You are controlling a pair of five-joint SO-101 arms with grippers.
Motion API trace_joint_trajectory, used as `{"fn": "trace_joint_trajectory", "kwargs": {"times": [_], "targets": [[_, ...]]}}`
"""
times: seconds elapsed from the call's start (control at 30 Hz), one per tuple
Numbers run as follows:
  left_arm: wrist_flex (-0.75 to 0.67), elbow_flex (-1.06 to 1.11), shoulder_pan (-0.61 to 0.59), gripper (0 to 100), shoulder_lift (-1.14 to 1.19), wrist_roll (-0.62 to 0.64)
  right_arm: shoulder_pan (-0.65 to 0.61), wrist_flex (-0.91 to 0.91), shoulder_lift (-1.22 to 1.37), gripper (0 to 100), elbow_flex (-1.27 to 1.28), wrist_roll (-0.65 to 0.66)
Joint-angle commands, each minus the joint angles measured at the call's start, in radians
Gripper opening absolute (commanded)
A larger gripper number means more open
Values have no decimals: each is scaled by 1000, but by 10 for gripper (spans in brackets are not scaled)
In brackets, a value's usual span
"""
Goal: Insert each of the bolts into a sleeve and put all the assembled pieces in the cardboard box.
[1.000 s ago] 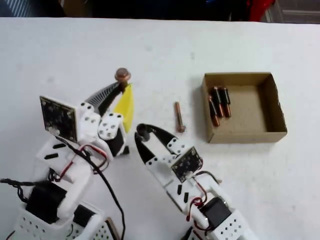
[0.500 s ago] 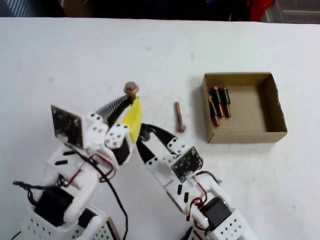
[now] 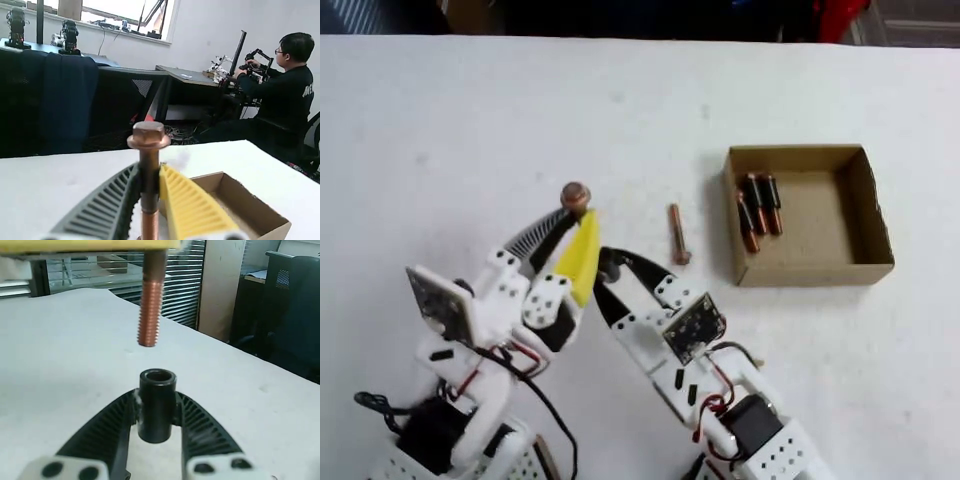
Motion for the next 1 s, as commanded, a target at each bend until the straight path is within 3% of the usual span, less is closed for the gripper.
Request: {"fn": "trace_joint_trajectory", "kwargs": {"times": [0.0,0.53,0.83,0.97], "targets": [[-38,17,8,23,-44,-48,13,2,-12,16,8,-9],[-41,86,13,23,-120,-29,13,2,-12,16,8,-9],[-120,112,16,23,-120,-28,13,4,-12,16,8,-9],[-120,127,16,23,-120,31,13,4,-12,16,8,-9]]}}
